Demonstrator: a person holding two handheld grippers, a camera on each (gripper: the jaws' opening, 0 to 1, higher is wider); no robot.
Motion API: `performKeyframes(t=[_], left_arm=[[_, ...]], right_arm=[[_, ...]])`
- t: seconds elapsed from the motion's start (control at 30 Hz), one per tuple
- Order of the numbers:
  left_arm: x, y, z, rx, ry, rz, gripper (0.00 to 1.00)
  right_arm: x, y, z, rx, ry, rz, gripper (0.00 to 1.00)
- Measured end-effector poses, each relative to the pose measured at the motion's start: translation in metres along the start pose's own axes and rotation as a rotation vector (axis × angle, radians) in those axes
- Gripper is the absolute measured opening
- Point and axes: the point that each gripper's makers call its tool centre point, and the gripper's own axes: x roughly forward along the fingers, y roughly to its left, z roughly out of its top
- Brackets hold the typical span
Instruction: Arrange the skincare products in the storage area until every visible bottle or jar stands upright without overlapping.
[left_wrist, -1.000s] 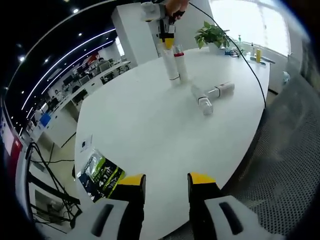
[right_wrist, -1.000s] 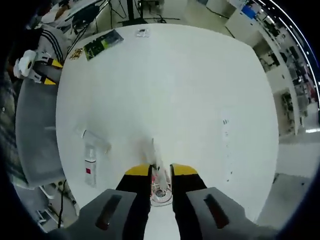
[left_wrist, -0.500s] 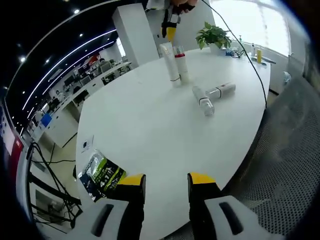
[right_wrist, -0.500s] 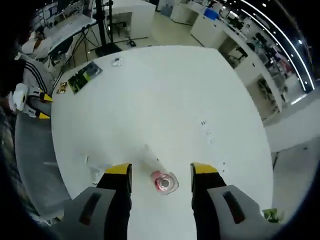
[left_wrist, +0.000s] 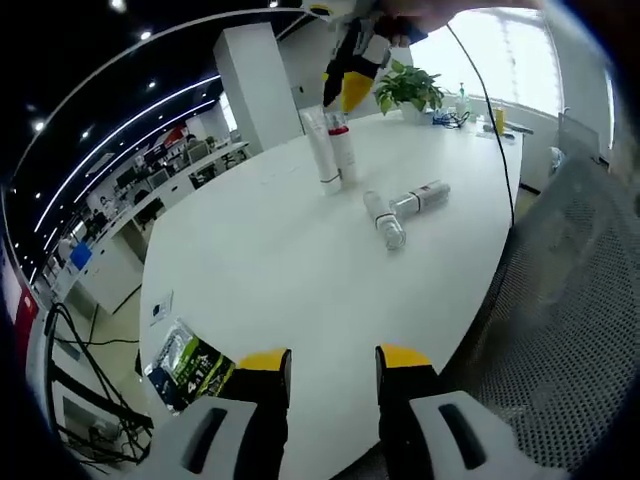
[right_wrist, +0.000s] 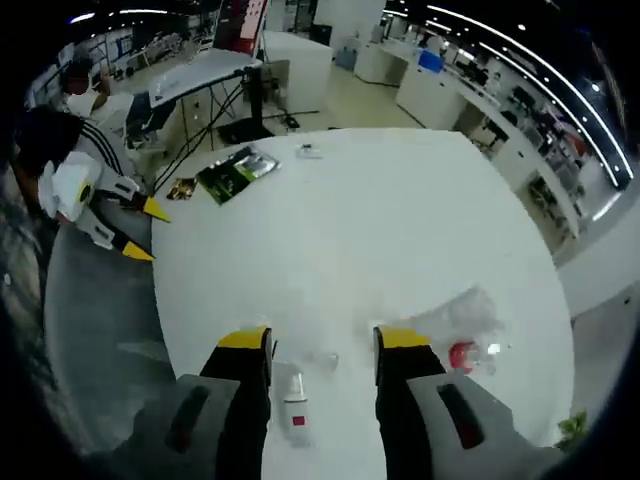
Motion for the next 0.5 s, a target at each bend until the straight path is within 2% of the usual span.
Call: performKeyframes(t=[0.03, 0.07, 0.1, 0.17, 0.2, 0.27, 0.37, 0.5], left_arm=[[0.001, 0.0, 0.0, 0.002, 0.002, 0.0, 0.34], [0.001, 0.0, 0.0, 0.001, 0.006, 0.0, 0.34], [0.001, -0.002, -0.001, 0.0, 0.008, -0.012, 0.34], [0.002, -0.006, -0.001, 0.003, 0.011, -0.032, 0.34], [0.002, -0.006, -0.001, 0.007, 0.012, -0.033, 0.34], [0.003, -0.006, -0.003, 0.015, 0.024, -0.033, 0.34], [0.004, -0.005, -0.007, 0.003, 0.042, -0.036, 0.34], [0.004, -0.008, -0.008, 0.015, 0.052, -0.047, 0.34]], right_arm=[[0.015, 0.006, -0.021, 0.016, 0.06, 0.041, 0.28], [0.024, 0.007, -0.039, 0.012, 0.124, 0.05, 0.24], [0.037, 0.006, -0.058, -0.01, 0.181, 0.079, 0.24], [0.053, 0.016, -0.081, 0.071, 0.239, 0.132, 0.31], [0.057, 0.016, -0.089, 0.074, 0.254, 0.133, 0.35], [0.064, 0.016, -0.111, 0.044, 0.318, 0.144, 0.32], [0.067, 0.016, -0.126, 0.06, 0.344, 0.14, 0.32], [0.073, 0.013, -0.128, 0.096, 0.301, 0.118, 0.28]])
